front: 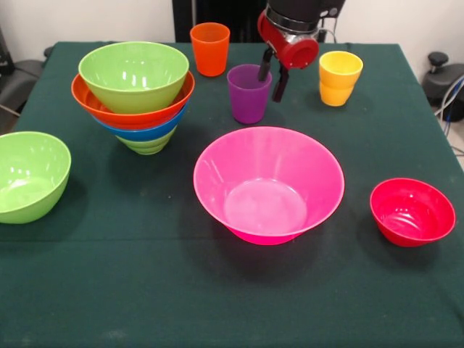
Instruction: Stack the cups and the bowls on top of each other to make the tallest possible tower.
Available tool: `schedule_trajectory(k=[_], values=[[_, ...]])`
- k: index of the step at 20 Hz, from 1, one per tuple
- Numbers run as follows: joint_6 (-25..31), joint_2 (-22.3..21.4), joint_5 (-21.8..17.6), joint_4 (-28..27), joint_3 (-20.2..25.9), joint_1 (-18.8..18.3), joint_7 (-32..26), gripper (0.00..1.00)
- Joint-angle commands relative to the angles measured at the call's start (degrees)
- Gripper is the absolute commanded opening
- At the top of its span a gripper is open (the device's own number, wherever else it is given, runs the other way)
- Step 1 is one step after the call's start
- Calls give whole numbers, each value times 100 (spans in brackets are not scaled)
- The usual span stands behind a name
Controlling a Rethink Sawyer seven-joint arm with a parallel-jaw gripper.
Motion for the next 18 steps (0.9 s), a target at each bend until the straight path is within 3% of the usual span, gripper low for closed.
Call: schedule_trajectory(k=[1,5,8,18], values=[[-252,-92,21,618,737,-137,621,100],[-359,-119,6,794,851,-192,595,100],[-99,-2,-122,650,727,-179,393,100],[-750,339,-346,619,998,-547,212,100]])
